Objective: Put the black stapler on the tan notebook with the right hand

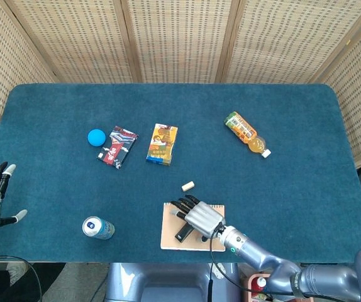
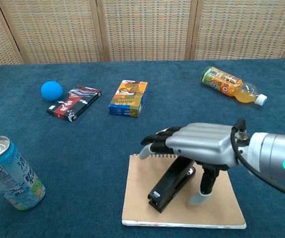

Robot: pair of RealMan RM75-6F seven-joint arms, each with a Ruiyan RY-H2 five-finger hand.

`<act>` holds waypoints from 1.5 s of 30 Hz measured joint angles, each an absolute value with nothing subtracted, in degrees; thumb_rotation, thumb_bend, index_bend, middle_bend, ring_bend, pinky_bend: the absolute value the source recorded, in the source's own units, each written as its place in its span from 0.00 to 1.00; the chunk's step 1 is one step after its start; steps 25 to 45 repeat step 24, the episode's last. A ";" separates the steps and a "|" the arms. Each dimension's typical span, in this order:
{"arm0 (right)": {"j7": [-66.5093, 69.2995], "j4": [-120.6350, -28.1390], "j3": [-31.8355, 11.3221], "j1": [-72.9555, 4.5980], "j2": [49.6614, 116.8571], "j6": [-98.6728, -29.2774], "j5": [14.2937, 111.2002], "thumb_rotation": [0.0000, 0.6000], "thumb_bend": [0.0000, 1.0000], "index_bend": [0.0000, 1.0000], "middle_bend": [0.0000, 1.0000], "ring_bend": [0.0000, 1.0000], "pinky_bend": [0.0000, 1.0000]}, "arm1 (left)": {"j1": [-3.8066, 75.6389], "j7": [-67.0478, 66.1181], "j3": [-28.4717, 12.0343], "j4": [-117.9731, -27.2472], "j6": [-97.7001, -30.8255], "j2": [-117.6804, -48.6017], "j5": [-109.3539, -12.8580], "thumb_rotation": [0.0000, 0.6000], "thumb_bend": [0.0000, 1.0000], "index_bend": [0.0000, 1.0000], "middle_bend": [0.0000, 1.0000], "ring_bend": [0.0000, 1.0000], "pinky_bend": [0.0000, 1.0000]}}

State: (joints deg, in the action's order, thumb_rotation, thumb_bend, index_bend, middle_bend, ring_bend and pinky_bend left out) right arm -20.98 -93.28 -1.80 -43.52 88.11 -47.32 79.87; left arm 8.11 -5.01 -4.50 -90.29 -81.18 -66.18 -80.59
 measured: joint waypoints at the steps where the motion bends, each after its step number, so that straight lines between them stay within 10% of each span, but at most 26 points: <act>1: -20.91 -94.02 -1.87 -43.33 87.44 -48.37 80.24 1.00 0.00 0.00 0.00 0.00 0.00 | 8.08 -4.80 -4.54 -90.35 -81.27 -66.10 -80.61 1.00 0.04 0.00 0.00 0.00 0.00; 13: -19.74 -103.72 -1.74 -35.74 68.92 -64.28 85.71 1.00 0.00 0.00 0.00 0.00 0.00 | 7.74 -4.97 -3.96 -91.06 -82.75 -65.82 -82.64 1.00 0.04 0.00 0.00 0.00 0.00; 24: -15.40 -94.03 0.75 -19.99 64.39 -83.74 87.75 1.00 0.00 0.00 0.00 0.00 0.00 | 6.38 -6.43 -3.15 -92.04 -85.94 -66.20 -84.81 1.00 0.04 0.00 0.00 0.00 0.00; 45: -15.40 -94.03 0.75 -19.99 64.39 -83.74 87.75 1.00 0.00 0.00 0.00 0.00 0.00 | 6.38 -6.43 -3.15 -92.04 -85.94 -66.20 -84.81 1.00 0.04 0.00 0.00 0.00 0.00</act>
